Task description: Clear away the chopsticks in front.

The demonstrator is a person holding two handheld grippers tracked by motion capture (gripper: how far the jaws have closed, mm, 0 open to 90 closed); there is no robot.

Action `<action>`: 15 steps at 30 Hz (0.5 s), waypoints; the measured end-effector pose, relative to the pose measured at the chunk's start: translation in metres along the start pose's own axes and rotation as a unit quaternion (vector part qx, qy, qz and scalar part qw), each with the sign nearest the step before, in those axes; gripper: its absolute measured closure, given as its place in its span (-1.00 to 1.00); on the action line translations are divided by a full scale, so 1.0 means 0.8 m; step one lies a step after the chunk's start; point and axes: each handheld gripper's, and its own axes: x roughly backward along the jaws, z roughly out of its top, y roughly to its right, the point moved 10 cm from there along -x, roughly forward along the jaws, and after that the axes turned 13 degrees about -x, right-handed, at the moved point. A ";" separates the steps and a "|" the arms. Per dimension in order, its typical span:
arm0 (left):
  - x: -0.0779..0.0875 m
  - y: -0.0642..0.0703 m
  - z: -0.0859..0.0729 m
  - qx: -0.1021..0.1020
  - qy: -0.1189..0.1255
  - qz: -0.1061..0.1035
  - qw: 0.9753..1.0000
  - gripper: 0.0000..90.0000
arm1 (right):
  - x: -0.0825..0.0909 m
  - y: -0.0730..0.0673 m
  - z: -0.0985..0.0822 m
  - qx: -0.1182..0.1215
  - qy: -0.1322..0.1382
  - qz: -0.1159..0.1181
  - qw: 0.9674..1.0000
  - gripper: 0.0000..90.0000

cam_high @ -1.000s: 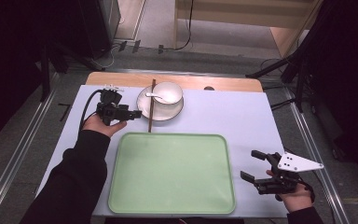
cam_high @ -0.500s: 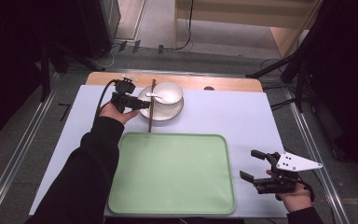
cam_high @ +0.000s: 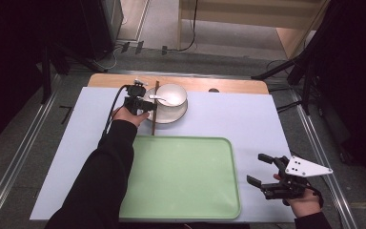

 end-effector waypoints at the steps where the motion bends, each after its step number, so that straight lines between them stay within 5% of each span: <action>1: -0.001 0.000 -0.001 0.002 -0.002 0.001 1.000 0.26 | 0.000 0.000 0.000 0.001 0.000 0.000 1.000 -0.67; 15: -0.014 -0.002 -0.006 0.029 -0.005 -0.007 1.000 0.31 | 0.001 -0.002 0.000 0.002 0.000 0.005 1.000 -0.67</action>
